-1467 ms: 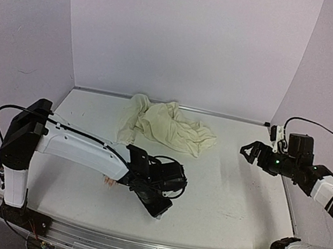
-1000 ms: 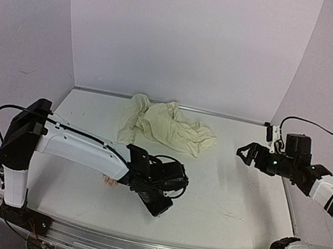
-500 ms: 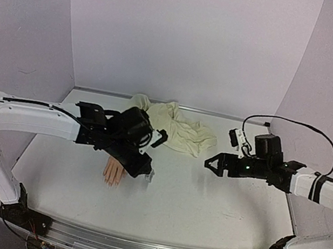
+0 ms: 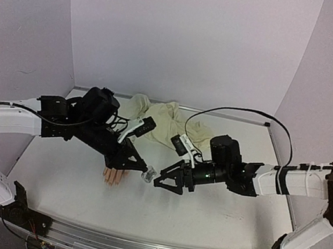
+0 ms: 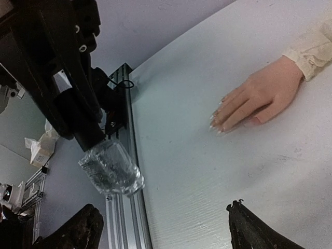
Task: Paint the nails
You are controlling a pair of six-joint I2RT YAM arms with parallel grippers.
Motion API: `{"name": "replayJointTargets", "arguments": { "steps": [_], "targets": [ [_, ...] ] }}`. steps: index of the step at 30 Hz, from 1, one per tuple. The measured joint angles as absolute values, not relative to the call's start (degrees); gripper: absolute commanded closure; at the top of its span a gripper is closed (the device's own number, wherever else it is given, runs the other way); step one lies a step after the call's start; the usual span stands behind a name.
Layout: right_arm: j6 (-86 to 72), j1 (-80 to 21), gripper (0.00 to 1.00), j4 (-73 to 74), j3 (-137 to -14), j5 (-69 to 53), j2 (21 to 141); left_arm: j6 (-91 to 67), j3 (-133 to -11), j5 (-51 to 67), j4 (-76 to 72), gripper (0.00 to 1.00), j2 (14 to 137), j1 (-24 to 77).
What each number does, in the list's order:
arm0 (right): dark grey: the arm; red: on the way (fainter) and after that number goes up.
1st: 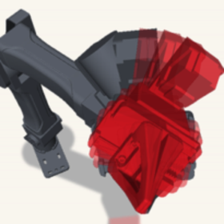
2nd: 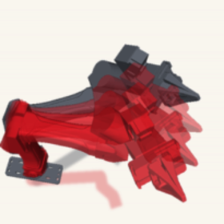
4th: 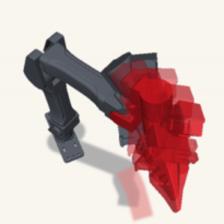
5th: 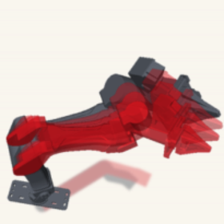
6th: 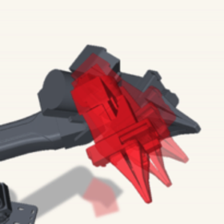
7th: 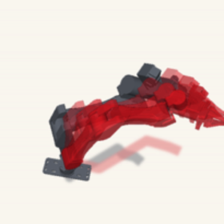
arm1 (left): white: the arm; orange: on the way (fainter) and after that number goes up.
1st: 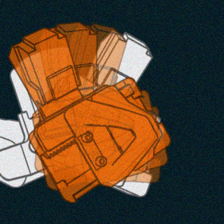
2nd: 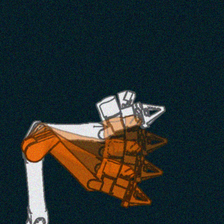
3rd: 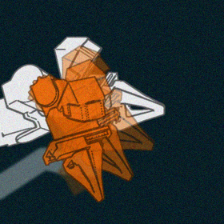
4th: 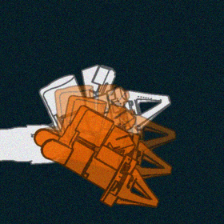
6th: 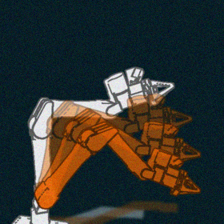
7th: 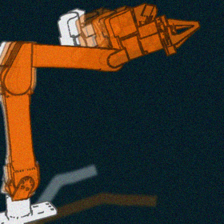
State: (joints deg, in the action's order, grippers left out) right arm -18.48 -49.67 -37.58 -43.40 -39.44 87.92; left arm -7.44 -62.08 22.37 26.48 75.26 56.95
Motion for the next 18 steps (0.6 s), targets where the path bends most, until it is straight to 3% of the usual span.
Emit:
{"name": "replayJointTargets", "arguments": {
  "steps": [6,18],
  "targets": [
    [-19.6,-50.2,0.26,-45.6,-43.9,-45.8,89.5,-6.3,-62.1,27.3,24.9,1.0,75.0,56.9],
    [-22.7,-51.6,0.62,-52.8,-46.1,-56.4,93.6,-3.9,-62.1,30.1,23.9,1.0,75.2,56.9]
  ]
}}
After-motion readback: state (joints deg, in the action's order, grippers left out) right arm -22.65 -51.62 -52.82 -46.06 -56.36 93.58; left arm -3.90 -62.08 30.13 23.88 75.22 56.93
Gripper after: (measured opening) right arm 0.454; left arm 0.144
